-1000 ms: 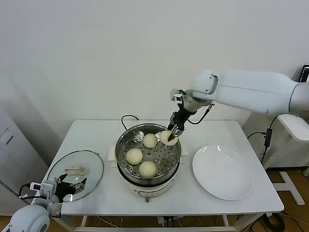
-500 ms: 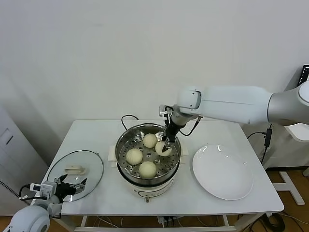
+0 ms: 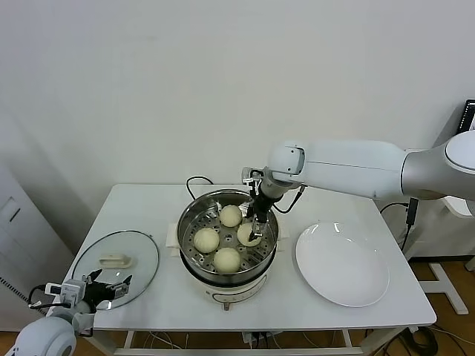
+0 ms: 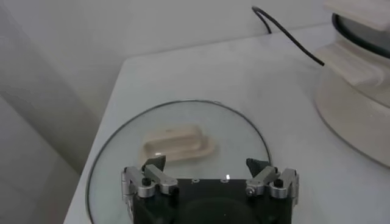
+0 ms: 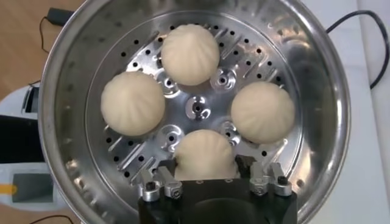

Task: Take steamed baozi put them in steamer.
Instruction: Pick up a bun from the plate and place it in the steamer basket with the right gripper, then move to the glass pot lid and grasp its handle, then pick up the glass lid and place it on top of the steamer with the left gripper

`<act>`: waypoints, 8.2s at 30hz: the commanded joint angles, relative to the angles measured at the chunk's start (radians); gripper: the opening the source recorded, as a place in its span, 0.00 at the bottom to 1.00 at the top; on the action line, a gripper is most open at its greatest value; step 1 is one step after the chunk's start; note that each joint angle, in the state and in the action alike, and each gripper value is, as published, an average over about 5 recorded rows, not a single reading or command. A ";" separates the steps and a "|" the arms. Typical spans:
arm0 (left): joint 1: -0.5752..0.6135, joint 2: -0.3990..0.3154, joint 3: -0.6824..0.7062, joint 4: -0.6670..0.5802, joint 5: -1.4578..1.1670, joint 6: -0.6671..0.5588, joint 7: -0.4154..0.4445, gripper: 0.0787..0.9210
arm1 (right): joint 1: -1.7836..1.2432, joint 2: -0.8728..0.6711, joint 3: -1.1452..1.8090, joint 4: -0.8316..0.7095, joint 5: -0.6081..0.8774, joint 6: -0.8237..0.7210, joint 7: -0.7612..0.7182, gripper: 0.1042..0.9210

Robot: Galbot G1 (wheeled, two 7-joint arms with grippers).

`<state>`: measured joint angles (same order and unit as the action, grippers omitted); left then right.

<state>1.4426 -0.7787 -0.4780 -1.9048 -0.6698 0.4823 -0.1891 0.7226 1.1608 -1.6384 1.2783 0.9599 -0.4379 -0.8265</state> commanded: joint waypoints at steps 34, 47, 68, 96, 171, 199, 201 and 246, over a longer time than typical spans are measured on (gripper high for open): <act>-0.011 -0.001 -0.009 0.216 0.956 -0.454 0.102 0.88 | -1.788 -0.279 2.068 0.280 -0.423 0.543 0.898 0.88; -0.032 -0.085 -0.022 0.371 1.465 -0.713 0.042 0.88 | -1.888 -0.163 2.187 0.275 -0.507 0.561 0.845 0.88; -0.188 -0.192 -0.039 0.522 1.818 -0.711 -0.148 0.88 | -1.909 -0.123 2.212 0.258 -0.518 0.564 0.817 0.88; -0.189 -0.201 -0.065 0.430 1.782 -0.637 -0.107 0.47 | -1.928 -0.122 2.246 0.276 -0.511 0.563 0.801 0.88; -0.575 -0.354 0.732 -0.104 1.990 0.271 0.455 0.04 | -1.884 -0.131 2.237 0.221 -0.508 0.563 0.784 0.88; -0.582 -0.413 0.801 -0.019 2.001 0.221 0.423 0.04 | -1.891 -0.113 2.243 0.206 -0.523 0.573 0.780 0.88; -0.582 -0.414 0.802 -0.014 2.002 0.219 0.422 0.04 | -1.893 -0.111 2.244 0.207 -0.524 0.574 0.780 0.88; -0.445 -0.245 0.111 -0.353 0.082 -0.087 0.280 0.81 | -1.924 -0.109 2.247 0.267 -0.450 0.523 0.753 0.88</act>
<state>0.9797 -1.0268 0.0352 -2.1853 0.5516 0.5973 0.2194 -1.1896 1.0682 0.6206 1.4989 0.4517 0.1318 -0.0756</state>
